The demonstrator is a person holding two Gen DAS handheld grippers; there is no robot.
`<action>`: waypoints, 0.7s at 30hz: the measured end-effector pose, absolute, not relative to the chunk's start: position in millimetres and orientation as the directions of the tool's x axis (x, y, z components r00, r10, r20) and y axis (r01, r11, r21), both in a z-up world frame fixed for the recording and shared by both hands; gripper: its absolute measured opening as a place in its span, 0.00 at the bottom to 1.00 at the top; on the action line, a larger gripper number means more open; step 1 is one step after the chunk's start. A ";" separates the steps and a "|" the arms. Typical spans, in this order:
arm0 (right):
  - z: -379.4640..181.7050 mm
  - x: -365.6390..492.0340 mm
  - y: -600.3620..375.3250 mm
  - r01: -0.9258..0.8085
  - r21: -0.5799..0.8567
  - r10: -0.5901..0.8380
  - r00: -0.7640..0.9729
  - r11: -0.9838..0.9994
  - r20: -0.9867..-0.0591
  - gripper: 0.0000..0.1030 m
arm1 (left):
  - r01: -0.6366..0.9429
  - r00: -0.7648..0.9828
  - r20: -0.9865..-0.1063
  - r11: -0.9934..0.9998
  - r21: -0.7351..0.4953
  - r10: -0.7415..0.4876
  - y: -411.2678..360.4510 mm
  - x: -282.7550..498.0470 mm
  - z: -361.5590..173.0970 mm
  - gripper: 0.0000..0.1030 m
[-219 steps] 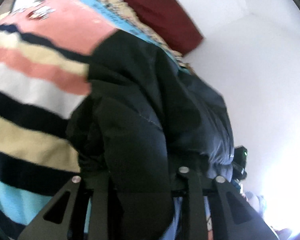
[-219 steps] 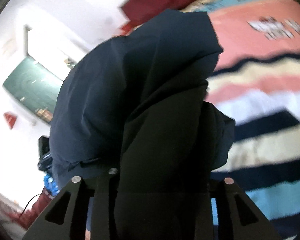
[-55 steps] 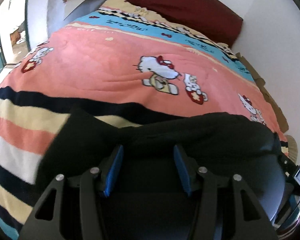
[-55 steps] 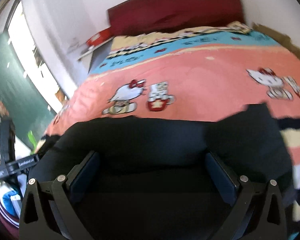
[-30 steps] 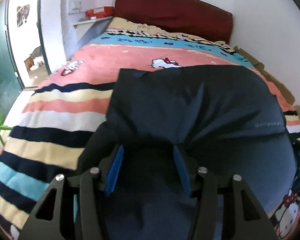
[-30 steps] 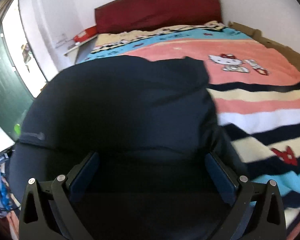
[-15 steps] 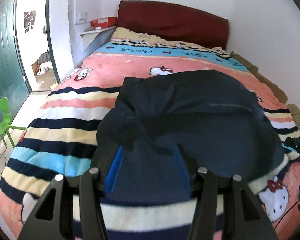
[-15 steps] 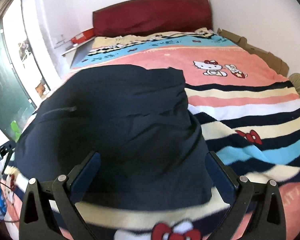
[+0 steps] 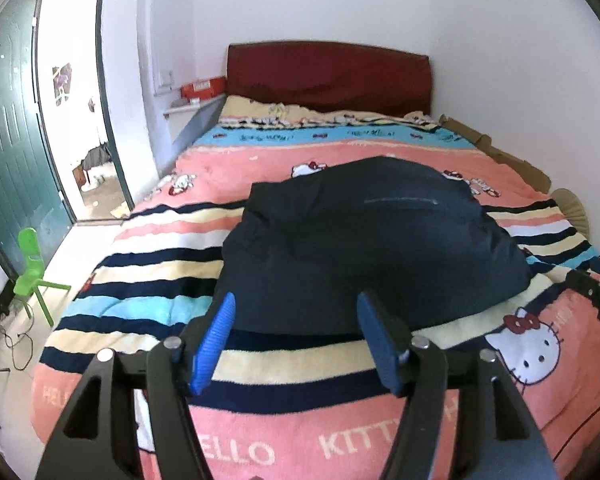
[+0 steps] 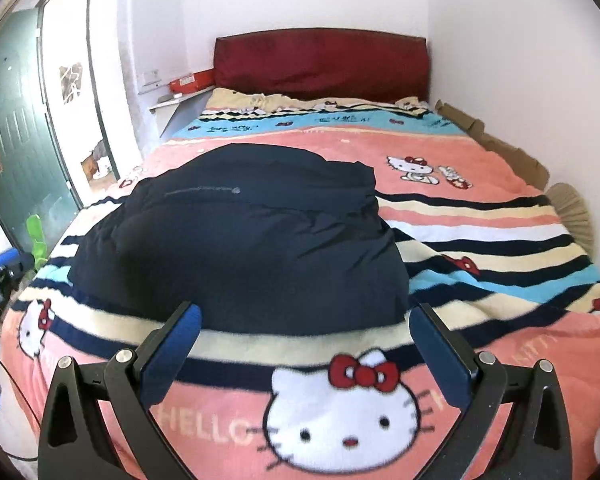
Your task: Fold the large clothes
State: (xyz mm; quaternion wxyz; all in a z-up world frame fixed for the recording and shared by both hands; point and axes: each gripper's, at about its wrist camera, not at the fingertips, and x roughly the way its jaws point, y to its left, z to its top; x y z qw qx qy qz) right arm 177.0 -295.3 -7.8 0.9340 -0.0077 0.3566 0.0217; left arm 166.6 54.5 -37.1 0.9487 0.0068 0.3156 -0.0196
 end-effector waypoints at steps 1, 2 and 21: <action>-7.0 171.1 -294.6 -0.045 -0.006 0.029 0.747 0.999 -0.664 0.99 | 0.036 0.804 -0.594 0.999 0.003 -0.027 54.1 160.4 -34.8 0.60; -5.2 163.9 -293.6 -0.042 -0.014 0.022 0.751 0.999 -0.660 0.99 | 0.031 0.808 -0.589 1.000 0.005 -0.022 53.2 153.8 -32.4 0.60; 9.8 77.1 -316.8 0.031 0.046 0.003 0.798 0.998 -0.603 0.99 | -0.044 0.852 -0.509 0.987 0.156 0.118 15.0 65.6 -1.1 0.60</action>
